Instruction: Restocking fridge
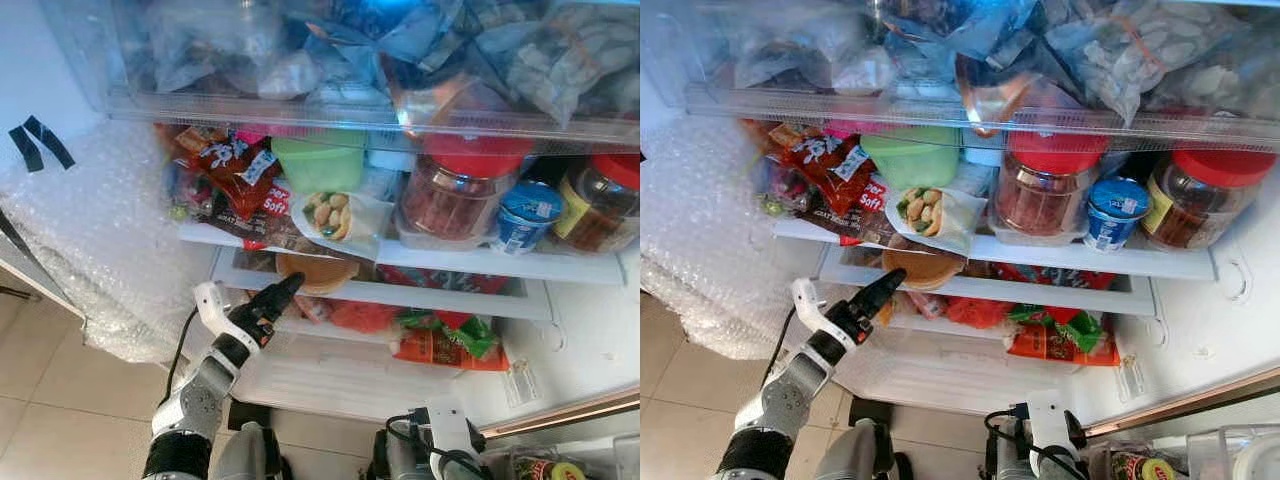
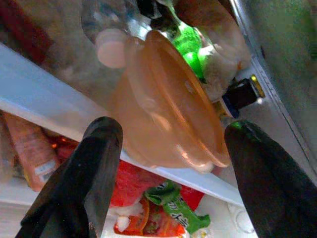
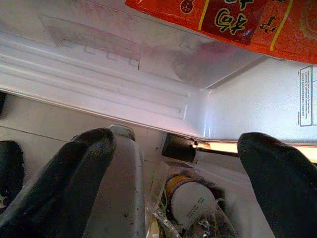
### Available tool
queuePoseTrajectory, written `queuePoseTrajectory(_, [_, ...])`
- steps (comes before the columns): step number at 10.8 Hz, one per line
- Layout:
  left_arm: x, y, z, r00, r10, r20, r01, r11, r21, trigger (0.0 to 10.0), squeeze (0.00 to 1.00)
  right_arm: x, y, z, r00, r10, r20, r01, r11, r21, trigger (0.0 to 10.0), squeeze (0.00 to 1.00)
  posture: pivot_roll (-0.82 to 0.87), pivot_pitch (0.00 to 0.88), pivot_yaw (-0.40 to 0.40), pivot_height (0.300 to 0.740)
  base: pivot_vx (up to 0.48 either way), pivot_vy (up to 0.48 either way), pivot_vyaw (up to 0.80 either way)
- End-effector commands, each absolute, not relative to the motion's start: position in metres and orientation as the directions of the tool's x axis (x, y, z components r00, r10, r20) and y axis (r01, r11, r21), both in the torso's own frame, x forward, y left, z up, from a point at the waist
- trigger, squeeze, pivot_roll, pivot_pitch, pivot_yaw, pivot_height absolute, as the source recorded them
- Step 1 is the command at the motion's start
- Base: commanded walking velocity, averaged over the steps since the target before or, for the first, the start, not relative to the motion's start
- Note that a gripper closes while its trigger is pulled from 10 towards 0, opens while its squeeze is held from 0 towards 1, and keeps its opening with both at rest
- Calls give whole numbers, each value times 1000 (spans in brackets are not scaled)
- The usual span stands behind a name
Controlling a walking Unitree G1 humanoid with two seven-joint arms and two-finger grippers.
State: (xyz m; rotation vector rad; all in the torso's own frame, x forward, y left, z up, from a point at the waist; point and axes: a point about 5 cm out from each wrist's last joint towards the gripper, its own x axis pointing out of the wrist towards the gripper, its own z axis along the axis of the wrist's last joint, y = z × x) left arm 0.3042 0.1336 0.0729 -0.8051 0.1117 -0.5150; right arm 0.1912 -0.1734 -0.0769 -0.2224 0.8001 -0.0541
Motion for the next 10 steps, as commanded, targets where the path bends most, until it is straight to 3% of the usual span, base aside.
queuePoseTrajectory(1, [300,135,72,863,-497,90,401,566,-720,10000,0,153,-165,-97,570,-103,-815,-94,977,-189,10000,0,-143,180,64,654,0,0,0])
queuePoseTrajectory(4, [302,123,75,833,-545,95,425,520,-741,10000,0,153,-164,-97,571,-103,-815,-94,977,-190,10000,0,-144,177,64,654,0,0,0])
queuePoseTrajectory(10, [336,92,78,827,-557,76,401,491,-773,10000,0,153,-164,-97,569,-107,-816,-88,978,-190,10000,0,-165,177,65,654,0,0,0])
